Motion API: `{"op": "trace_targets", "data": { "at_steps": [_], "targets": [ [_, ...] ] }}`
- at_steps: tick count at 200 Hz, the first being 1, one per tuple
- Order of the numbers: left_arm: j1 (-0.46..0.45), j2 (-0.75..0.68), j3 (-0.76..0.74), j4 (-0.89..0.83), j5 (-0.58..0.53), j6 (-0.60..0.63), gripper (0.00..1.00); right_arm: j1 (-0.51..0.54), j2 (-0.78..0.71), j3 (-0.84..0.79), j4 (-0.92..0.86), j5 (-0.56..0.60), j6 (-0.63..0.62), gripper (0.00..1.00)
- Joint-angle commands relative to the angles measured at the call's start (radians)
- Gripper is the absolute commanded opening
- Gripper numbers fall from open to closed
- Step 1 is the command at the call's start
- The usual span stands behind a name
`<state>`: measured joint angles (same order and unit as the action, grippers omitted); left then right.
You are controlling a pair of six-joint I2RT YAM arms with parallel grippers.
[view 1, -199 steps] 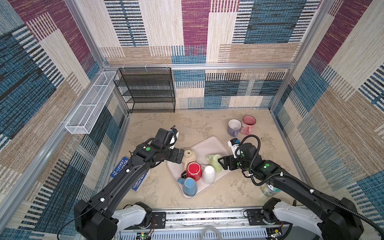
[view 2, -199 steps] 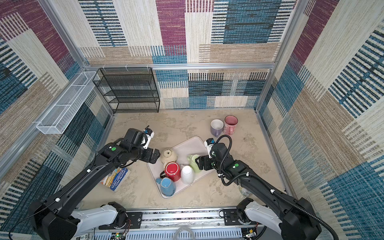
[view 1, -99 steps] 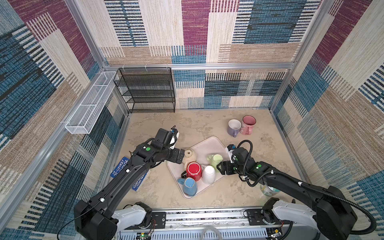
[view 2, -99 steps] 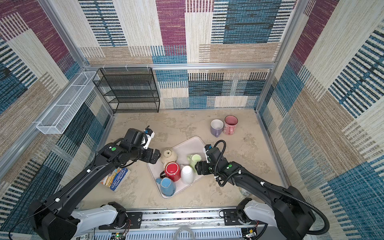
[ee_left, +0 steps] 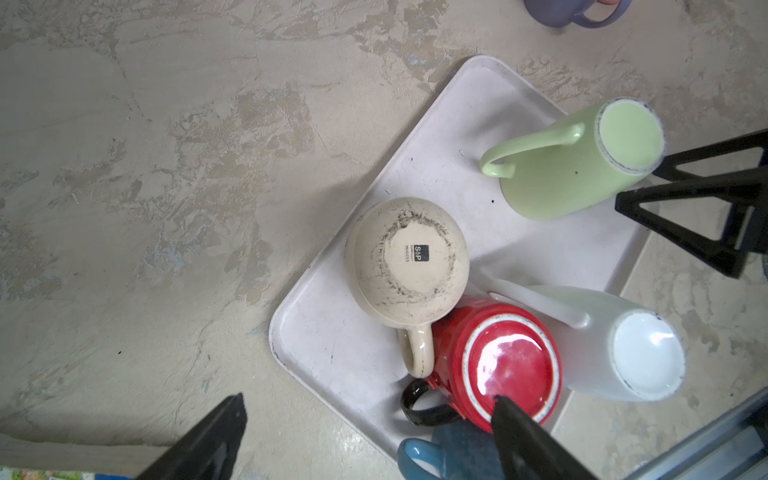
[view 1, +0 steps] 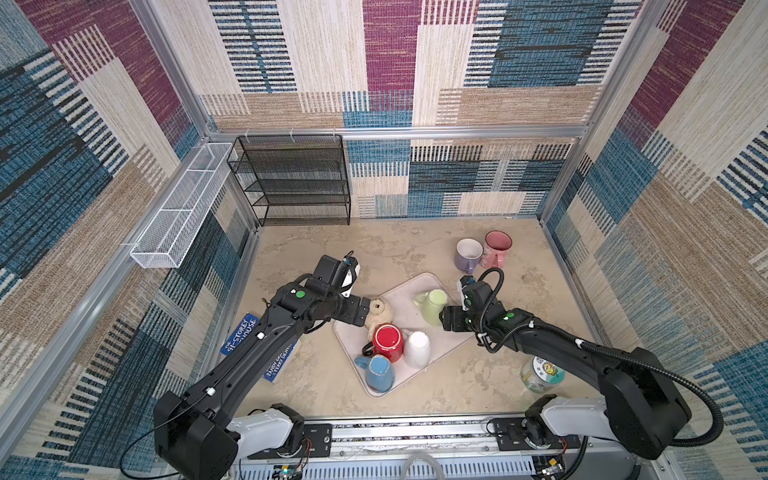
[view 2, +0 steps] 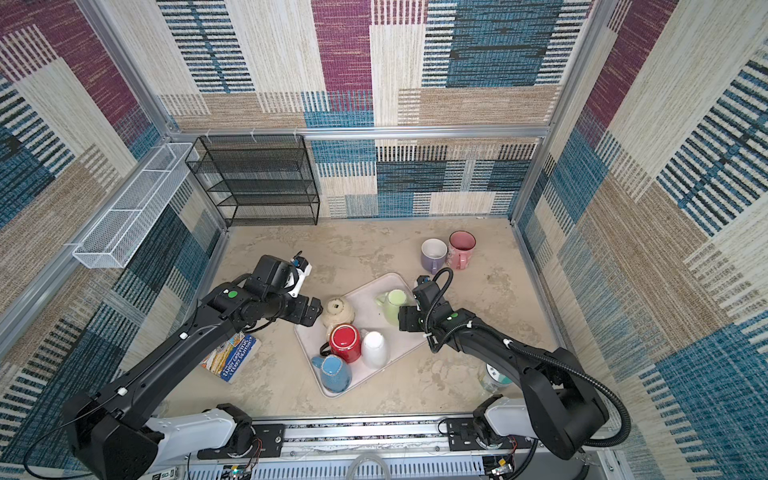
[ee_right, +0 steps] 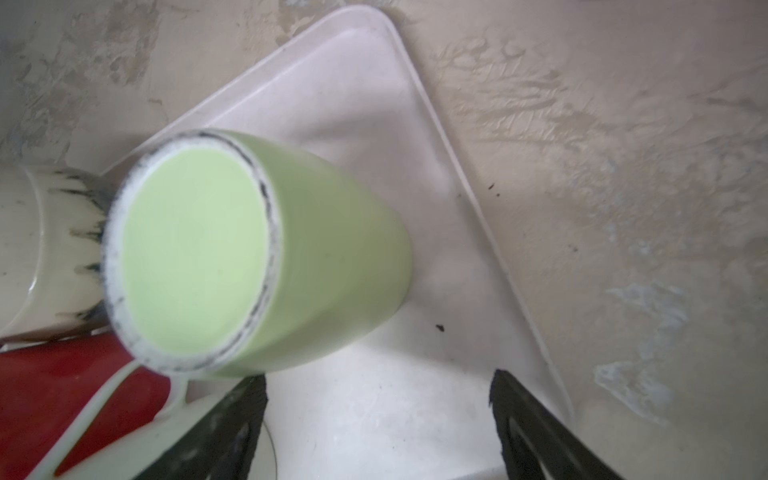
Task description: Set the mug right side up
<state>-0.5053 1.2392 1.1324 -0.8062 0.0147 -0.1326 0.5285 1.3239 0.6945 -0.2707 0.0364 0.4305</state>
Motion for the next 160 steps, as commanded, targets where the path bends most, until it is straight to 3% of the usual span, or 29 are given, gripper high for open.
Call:
{"op": "trace_targets", "data": {
  "at_steps": [1,41,70,99,160],
  "targets": [
    [0.001,0.02,0.019,-0.001,0.033,-0.007,0.96,-0.023,0.032,0.031,0.061,0.02,-0.049,0.86],
    [-0.001,0.059,0.064,-0.001,0.052,0.0,0.94,-0.083,0.069,0.051,0.126,-0.023,-0.078,0.86],
    [-0.007,0.122,0.124,0.001,0.098,0.031,0.83,-0.12,0.074,0.05,0.184,-0.057,-0.066,0.86],
    [-0.018,0.219,0.214,0.033,0.165,0.111,0.78,-0.121,0.065,0.041,0.249,-0.057,-0.035,0.86],
    [-0.019,0.468,0.373,0.139,0.331,0.311,0.79,-0.199,-0.1,-0.103,0.47,-0.079,0.008,0.89]
  ]
}}
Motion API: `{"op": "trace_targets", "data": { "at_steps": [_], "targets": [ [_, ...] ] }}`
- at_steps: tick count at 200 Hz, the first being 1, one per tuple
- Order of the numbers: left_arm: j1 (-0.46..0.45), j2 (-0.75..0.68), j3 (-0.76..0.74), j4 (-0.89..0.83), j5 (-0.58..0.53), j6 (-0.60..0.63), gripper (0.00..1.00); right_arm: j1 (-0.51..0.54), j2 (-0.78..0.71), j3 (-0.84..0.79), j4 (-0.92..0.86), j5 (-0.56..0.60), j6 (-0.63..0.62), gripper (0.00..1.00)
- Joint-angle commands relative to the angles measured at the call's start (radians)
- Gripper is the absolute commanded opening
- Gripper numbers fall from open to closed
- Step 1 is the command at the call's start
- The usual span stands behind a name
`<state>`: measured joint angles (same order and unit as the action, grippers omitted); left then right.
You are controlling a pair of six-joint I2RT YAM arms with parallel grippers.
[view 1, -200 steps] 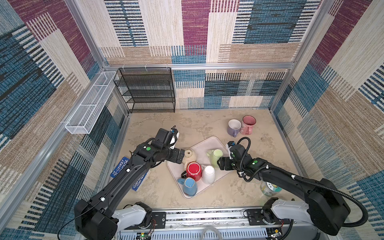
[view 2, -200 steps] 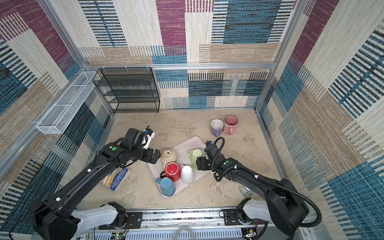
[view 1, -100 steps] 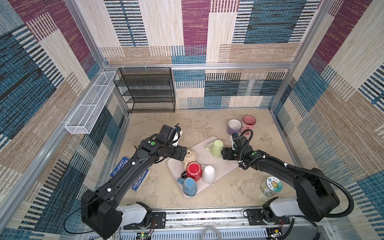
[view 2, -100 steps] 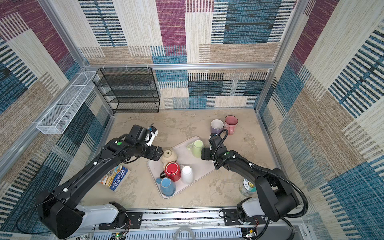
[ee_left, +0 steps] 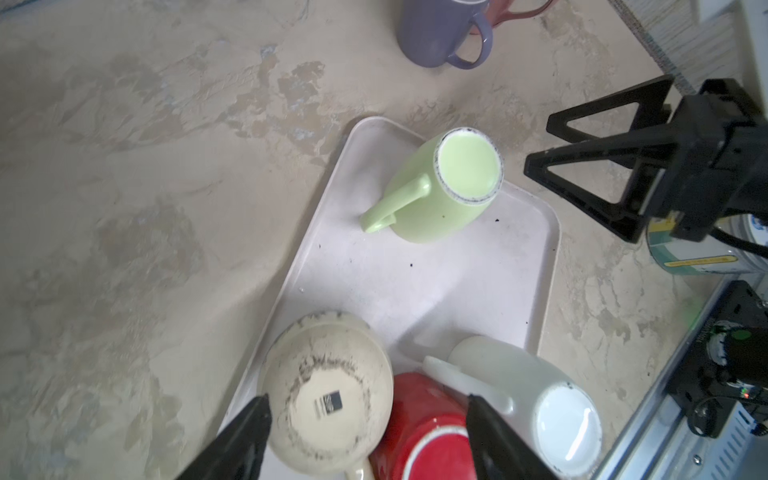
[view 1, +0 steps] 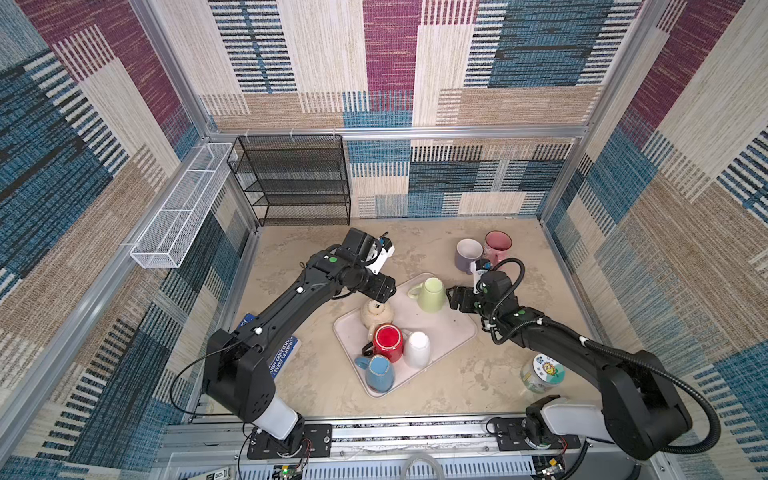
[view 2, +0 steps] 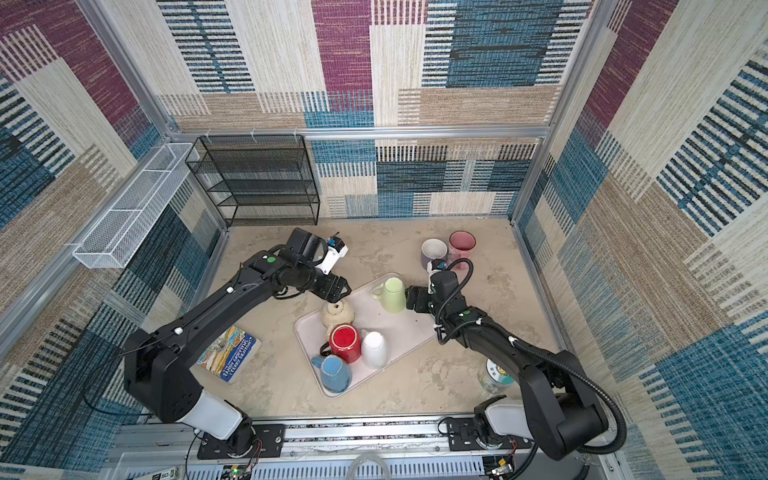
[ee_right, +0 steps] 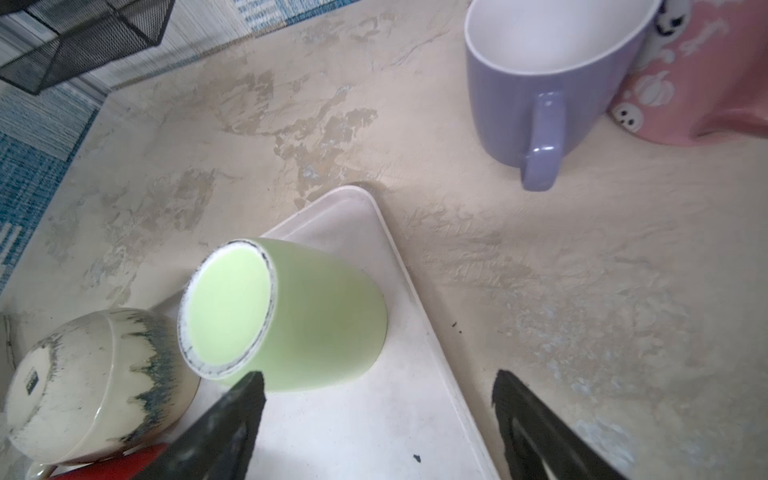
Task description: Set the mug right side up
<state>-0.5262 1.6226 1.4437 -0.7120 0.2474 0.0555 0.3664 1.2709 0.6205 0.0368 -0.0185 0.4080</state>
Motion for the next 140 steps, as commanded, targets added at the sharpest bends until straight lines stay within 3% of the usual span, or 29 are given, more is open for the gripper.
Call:
{"op": "trace_targets", "data": {
  "at_steps": [1,50,85,125,140],
  "targets": [
    [0.002,0.089,0.065,0.045,0.101,0.127,0.79,-0.038,-0.049,-0.028,0.165,-0.024,0.031,0.89],
    [0.006,0.236,0.138,0.106,0.277,0.355,0.79,-0.101,-0.012,0.077,0.219,-0.072,0.028,0.91],
    [0.01,0.341,0.269,0.008,0.323,0.48,0.77,-0.161,0.042,0.149,0.25,-0.141,0.034,0.91],
    [0.009,0.451,0.372,-0.075,0.315,0.594,0.67,-0.181,0.046,0.16,0.275,-0.188,0.027,0.91],
    [0.008,0.482,0.392,-0.103,0.315,0.632,0.54,-0.185,0.031,0.127,0.312,-0.215,0.041,0.91]
  ]
}}
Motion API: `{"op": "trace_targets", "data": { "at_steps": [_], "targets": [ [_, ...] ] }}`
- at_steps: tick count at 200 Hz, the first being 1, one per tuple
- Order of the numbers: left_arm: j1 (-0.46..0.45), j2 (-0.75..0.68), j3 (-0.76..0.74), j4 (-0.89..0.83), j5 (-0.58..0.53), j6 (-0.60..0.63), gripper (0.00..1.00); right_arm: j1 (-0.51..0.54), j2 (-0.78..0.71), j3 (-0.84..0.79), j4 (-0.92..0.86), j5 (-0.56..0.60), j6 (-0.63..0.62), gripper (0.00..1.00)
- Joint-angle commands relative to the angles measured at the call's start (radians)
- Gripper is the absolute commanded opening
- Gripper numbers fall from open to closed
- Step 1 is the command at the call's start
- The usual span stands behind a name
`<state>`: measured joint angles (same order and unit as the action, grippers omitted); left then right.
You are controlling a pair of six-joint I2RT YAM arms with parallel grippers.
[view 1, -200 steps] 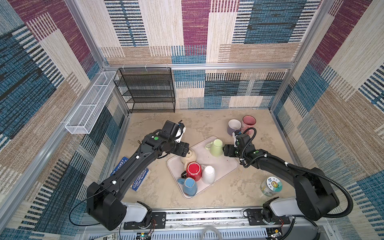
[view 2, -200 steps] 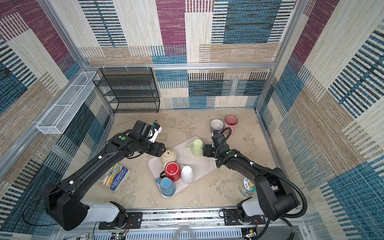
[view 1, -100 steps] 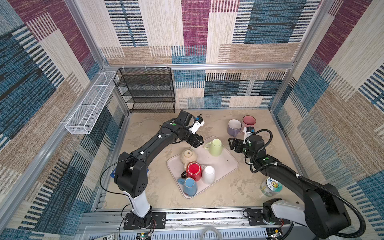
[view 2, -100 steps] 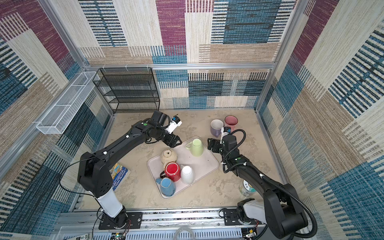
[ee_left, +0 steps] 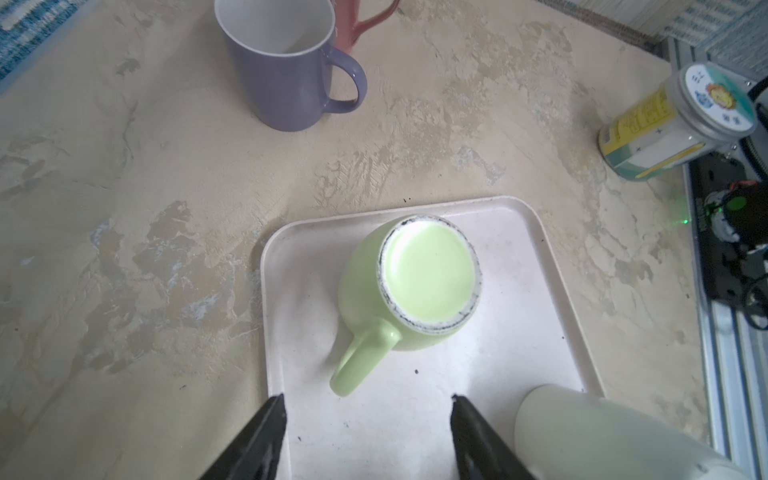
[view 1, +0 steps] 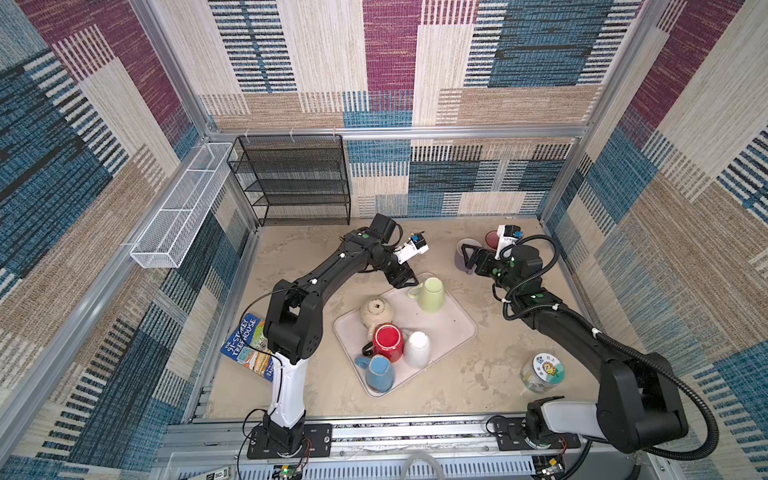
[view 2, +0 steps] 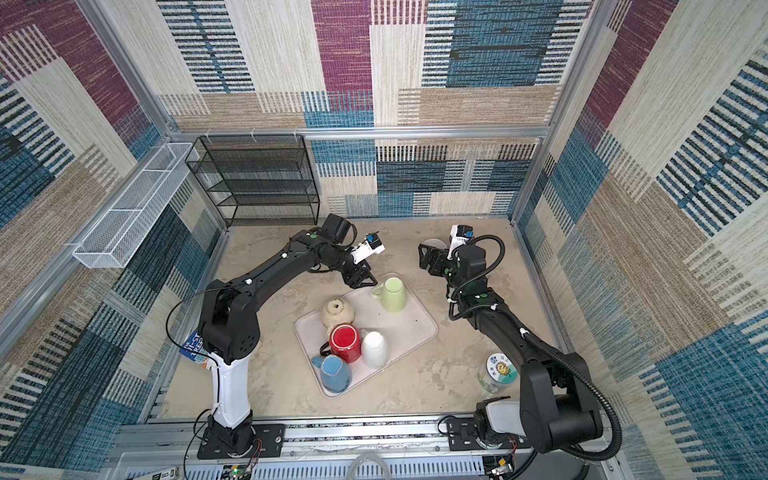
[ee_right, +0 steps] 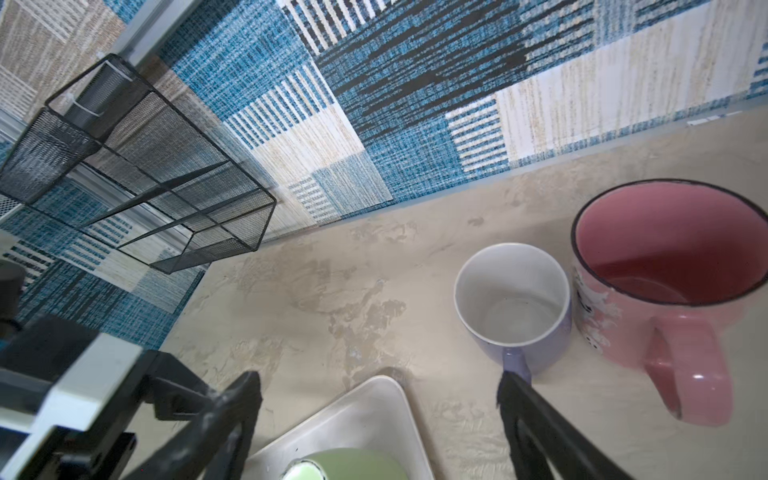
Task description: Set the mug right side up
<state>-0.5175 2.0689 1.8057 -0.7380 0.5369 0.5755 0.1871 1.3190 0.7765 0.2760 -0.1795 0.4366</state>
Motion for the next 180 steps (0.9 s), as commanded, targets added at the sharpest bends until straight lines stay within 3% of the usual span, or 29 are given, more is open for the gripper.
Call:
{"op": "trace_targets", "data": {
  "at_steps": [1,64,137,180],
  "targets": [
    [-0.001,0.037,0.031,-0.077,0.024,0.114,0.53,-0.006,-0.018,-0.032,0.074,-0.055,0.014,0.91],
    [-0.049,0.084,0.04,-0.077,-0.018,0.182,0.5,-0.01,-0.107,-0.129,0.055,-0.04,0.018,0.91],
    [-0.089,0.109,0.046,-0.076,-0.069,0.188,0.46,-0.043,-0.25,-0.306,0.013,-0.129,0.042,0.91],
    [-0.104,0.067,-0.036,0.007,-0.104,0.184,0.53,-0.043,-0.329,-0.372,-0.067,-0.205,0.041,0.91]
  ]
}}
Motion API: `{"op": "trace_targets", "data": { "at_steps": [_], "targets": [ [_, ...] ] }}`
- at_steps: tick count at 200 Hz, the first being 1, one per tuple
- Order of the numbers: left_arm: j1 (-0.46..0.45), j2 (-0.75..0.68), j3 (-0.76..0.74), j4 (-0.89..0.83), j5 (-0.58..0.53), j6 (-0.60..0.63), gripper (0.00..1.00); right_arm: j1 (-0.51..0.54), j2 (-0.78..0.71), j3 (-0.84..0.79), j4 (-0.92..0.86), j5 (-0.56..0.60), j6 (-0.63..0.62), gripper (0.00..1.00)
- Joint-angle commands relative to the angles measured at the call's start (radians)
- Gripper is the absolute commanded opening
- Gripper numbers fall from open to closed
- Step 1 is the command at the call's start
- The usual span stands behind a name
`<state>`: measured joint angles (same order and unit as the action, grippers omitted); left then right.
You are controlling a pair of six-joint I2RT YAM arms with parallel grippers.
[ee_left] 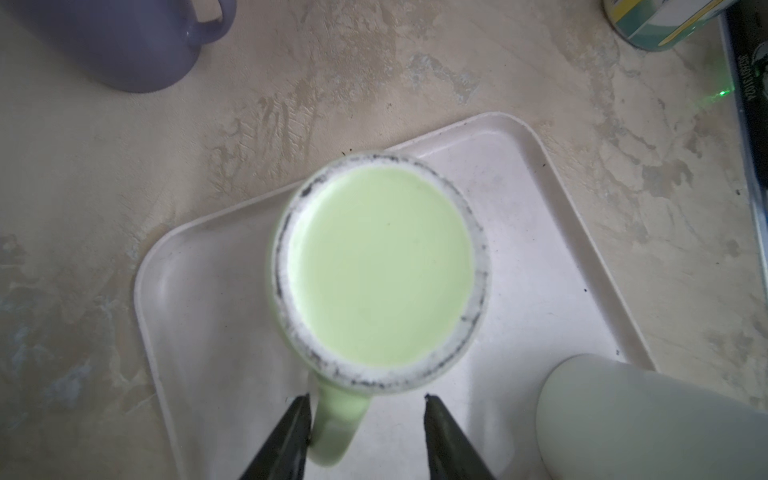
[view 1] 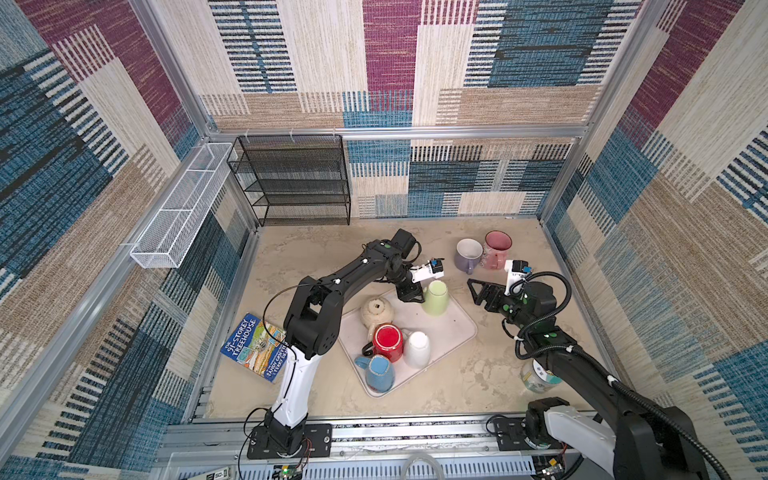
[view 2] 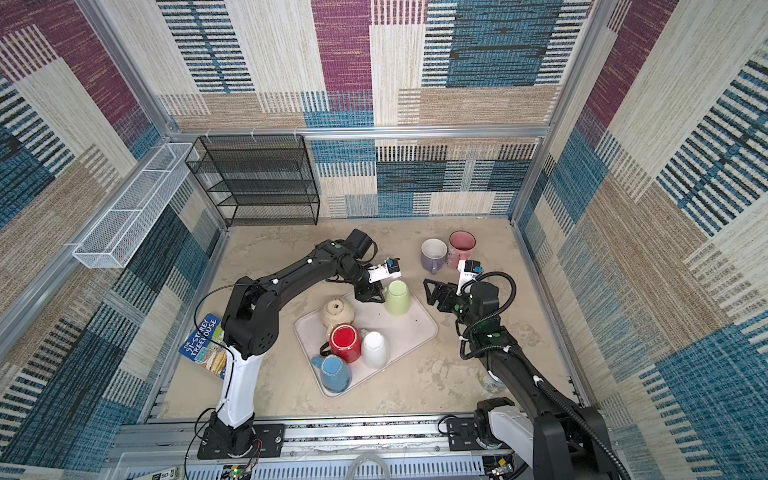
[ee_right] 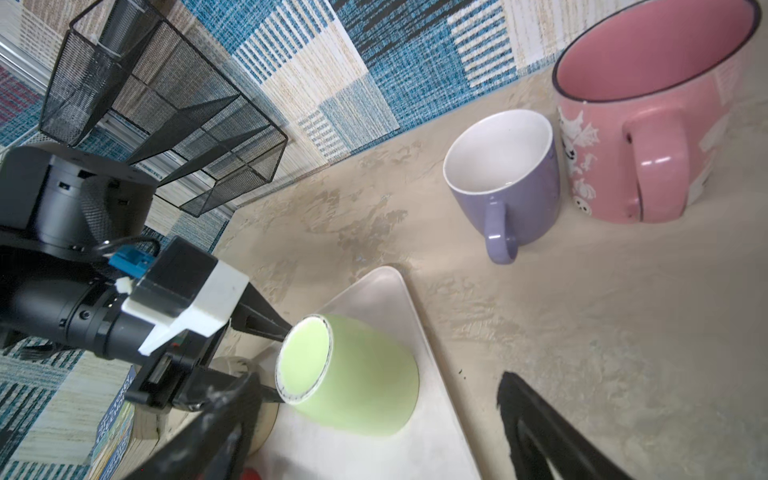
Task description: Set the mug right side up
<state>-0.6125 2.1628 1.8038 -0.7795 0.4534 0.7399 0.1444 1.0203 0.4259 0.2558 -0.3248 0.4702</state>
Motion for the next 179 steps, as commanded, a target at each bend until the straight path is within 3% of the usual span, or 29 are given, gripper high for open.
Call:
{"op": "trace_targets", "data": {
  "at_steps": [1,58,179],
  "targets": [
    [-0.01,-0.028,-0.035,0.05,-0.02,0.019,0.53,-0.001,-0.032,-0.022,-0.048,-0.06,0.006,0.91],
    [-0.035,-0.041,-0.092,0.154,-0.073,-0.001,0.47,0.0,-0.125,-0.041,-0.179,-0.084,-0.008,0.9],
    [-0.078,-0.034,-0.064,0.165,-0.16,0.046,0.35,0.0,-0.096,-0.041,-0.156,-0.098,-0.008,0.89]
  ]
}}
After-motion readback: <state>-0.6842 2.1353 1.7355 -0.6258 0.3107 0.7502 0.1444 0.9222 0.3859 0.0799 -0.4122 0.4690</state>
